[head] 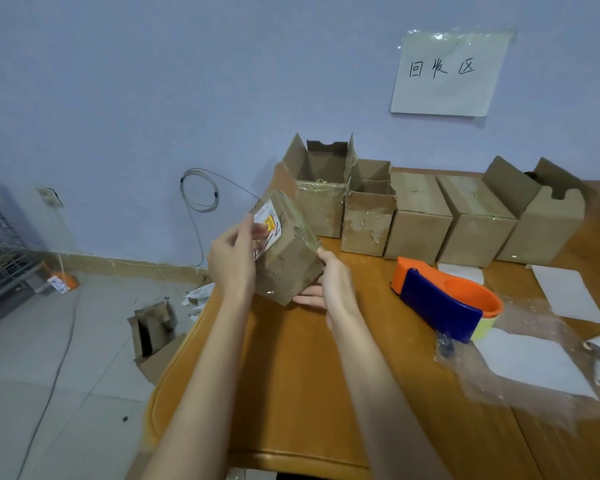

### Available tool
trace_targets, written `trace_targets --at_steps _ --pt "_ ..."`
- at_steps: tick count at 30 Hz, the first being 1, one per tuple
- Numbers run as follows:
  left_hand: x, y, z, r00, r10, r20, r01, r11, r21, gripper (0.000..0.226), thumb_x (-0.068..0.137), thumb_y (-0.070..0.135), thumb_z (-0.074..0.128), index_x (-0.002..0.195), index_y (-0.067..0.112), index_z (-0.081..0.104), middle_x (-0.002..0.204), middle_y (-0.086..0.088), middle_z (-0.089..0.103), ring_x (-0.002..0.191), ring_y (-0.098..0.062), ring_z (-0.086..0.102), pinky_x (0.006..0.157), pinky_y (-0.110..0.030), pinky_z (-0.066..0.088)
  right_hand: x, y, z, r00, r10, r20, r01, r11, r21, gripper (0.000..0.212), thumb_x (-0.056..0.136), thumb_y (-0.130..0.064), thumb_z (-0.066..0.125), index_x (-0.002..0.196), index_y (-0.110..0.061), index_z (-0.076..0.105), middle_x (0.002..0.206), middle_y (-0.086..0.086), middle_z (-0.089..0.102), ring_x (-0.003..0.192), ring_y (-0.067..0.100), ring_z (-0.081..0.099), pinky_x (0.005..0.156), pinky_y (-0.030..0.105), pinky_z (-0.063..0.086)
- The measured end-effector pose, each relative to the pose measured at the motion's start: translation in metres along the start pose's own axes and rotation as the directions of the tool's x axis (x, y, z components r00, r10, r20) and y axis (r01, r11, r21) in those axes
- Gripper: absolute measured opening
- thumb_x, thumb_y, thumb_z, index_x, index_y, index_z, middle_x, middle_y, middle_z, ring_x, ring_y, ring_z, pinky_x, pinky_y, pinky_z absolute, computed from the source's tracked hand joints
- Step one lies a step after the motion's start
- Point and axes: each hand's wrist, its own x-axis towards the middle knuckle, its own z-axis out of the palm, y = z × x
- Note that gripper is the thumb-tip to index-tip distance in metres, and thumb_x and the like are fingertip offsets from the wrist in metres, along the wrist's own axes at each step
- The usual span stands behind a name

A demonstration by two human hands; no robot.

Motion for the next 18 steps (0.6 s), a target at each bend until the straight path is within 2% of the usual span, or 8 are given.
trace_targets --at_steps 2,4,6,7,13,15,18 --pt "-0.013 0.001 0.0 1.0 0.009 0.018 -0.009 1.0 0.025 0.028 0.081 0.045 0.058 0.061 0.034 0.074 0.072 0.008 0.074 0.065 -0.01 0.065 0.082 -0.043 0.053 -0.012 0.004 -0.009 0.999 -0.03 -0.032 0.029 0.999 -0.015 0.034 0.096 -0.039 0.046 0.12 -0.017 0.058 0.117 0.017 0.065 0.082 0.034 0.07 0.071 0.042 0.061" --pt "-0.028 0.001 0.001 0.999 0.019 0.027 -0.02 0.999 0.036 0.026 0.08 0.048 0.058 0.06 0.038 0.072 0.071 0.01 0.073 0.068 -0.012 0.065 0.086 -0.047 0.055 -0.024 0.004 -0.019 0.991 -0.097 -0.086 0.09 0.992 -0.086 0.021 0.094 -0.04 0.047 0.093 -0.022 0.058 0.109 0.014 0.067 0.088 0.035 0.069 0.069 0.041 0.061" --pt "-0.043 0.002 0.003 0.999 0.034 0.029 -0.035 0.998 0.043 0.026 0.075 0.057 0.055 0.062 0.039 0.07 0.07 0.011 0.072 0.068 -0.014 0.063 0.086 -0.05 0.054 -0.036 0.002 -0.027 0.969 -0.205 -0.141 0.172 0.962 -0.214 0.026 0.091 -0.044 0.047 0.074 -0.026 0.056 0.095 0.008 0.067 0.088 0.031 0.066 0.074 0.046 0.059" --pt "-0.049 0.002 0.004 0.999 0.043 0.027 -0.044 0.998 0.033 0.029 0.074 0.06 0.055 0.062 0.038 0.07 0.069 0.01 0.071 0.066 -0.014 0.063 0.085 -0.052 0.053 -0.042 0.001 -0.03 0.953 -0.261 -0.154 0.213 0.938 -0.274 0.027 0.089 -0.045 0.047 0.071 -0.027 0.056 0.091 0.005 0.066 0.087 0.029 0.065 0.077 0.048 0.057" --pt "-0.064 0.016 0.014 0.997 0.073 0.028 -0.074 0.997 0.009 0.036 0.079 0.054 0.061 0.071 0.02 0.069 0.061 0.005 0.065 0.048 -0.01 0.056 0.076 -0.048 0.056 -0.074 -0.016 -0.048 0.875 -0.463 -0.138 0.322 0.772 -0.548 0.039 0.096 -0.043 0.04 0.097 -0.012 0.064 0.095 0.006 0.064 0.09 0.023 0.057 0.078 0.038 0.047" --pt "-0.064 0.014 0.015 0.996 0.066 0.063 -0.07 0.996 0.063 0.036 0.074 0.056 0.063 0.069 0.02 0.067 0.058 0.006 0.061 0.048 -0.01 0.056 0.078 -0.05 0.056 -0.079 -0.016 -0.049 0.877 -0.466 -0.122 0.32 0.753 -0.575 0.037 0.097 -0.04 0.039 0.106 -0.012 0.062 0.099 0.005 0.062 0.092 0.023 0.055 0.08 0.038 0.047" --pt "-0.068 0.002 0.016 0.993 0.025 0.116 -0.045 0.985 0.168 0.032 0.069 0.054 0.069 0.069 0.023 0.065 0.052 0.012 0.056 0.055 -0.006 0.057 0.079 -0.05 0.056 -0.077 -0.007 -0.054 0.898 -0.428 -0.106 0.277 0.735 -0.619 0.029 0.097 -0.037 0.039 0.102 -0.014 0.056 0.097 0.004 0.059 0.092 0.023 0.055 0.083 0.041 0.049"
